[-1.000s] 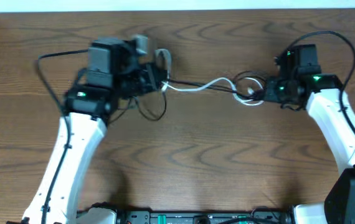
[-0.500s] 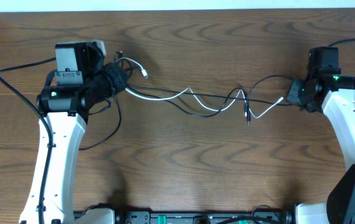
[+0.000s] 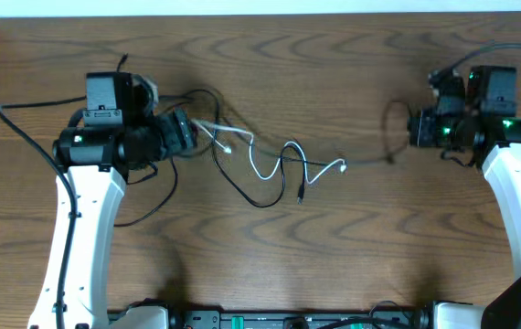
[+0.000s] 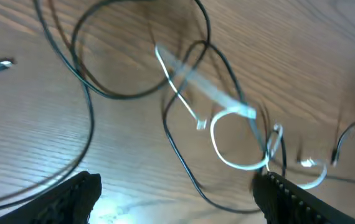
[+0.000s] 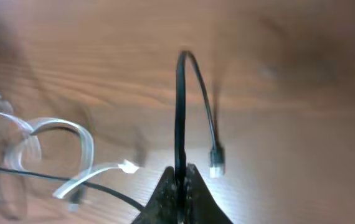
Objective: Untangle cables
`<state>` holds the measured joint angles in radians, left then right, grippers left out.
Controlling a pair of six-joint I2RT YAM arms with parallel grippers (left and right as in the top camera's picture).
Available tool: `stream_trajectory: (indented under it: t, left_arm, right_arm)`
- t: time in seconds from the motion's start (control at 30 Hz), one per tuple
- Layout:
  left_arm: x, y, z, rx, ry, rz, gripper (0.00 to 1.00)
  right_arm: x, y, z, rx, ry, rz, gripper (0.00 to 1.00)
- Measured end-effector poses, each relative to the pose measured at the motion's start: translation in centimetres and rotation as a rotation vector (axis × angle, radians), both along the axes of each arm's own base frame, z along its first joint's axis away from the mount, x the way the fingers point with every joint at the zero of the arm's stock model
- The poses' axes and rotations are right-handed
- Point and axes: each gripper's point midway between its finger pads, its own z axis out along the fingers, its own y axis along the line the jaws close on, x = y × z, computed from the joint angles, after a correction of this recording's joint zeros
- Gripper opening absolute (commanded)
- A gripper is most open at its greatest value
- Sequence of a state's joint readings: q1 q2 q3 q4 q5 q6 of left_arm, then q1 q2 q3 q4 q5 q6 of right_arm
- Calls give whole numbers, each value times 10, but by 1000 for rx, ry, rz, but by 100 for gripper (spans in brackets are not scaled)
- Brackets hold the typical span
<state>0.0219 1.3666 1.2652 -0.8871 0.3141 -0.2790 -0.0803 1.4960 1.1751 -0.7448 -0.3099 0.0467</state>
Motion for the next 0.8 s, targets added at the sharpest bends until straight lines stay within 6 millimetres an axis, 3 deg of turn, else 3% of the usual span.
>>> stream_trajectory:
  t: [0.07, 0.13, 0.2, 0.27, 0.33, 0.5, 0.57, 0.6, 0.67, 0.73, 0.8]
  left_arm:
    - [-7, -21, 0, -21, 3, -105, 82]
    - [-13, -41, 0, -27, 8, -185, 83]
    - [-18, -51, -2, -33, 11, -229, 82]
    - [-25, -52, -15, -30, 45, -241, 82]
    - [-30, -51, -24, -30, 71, -241, 82]
    - [-40, -50, -39, -31, 120, -241, 82]
    - [-41, -50, -40, -31, 123, -241, 82]
    - [-41, -50, -40, -31, 123, -240, 83]
    - [-41, -50, -40, -31, 123, -240, 82]
    - [-41, -50, -40, -31, 123, -241, 82]
    - [-41, -50, -40, -31, 123, -240, 82]
  right_arm:
    - [-12, -26, -12, -105, 84, -130, 38]
    - [-17, -50, -16, -192, 116, -261, 46]
    - [-11, -46, -13, -168, 88, -244, 53]
    - [-5, 1, -4, -4, 36, -27, 63]
    - [-13, 54, 7, 136, 2, 188, 72]
    - [-39, 134, 4, 183, 34, 430, 73]
    - [-40, 146, -10, 160, 83, 405, 73]
    - [-35, 154, -26, 143, 124, 360, 71]
    - [-25, 164, -38, 146, 131, 316, 69]
    - [-16, 181, -62, 167, 172, 247, 64]
    - [-8, 187, -69, 186, 171, 211, 56]
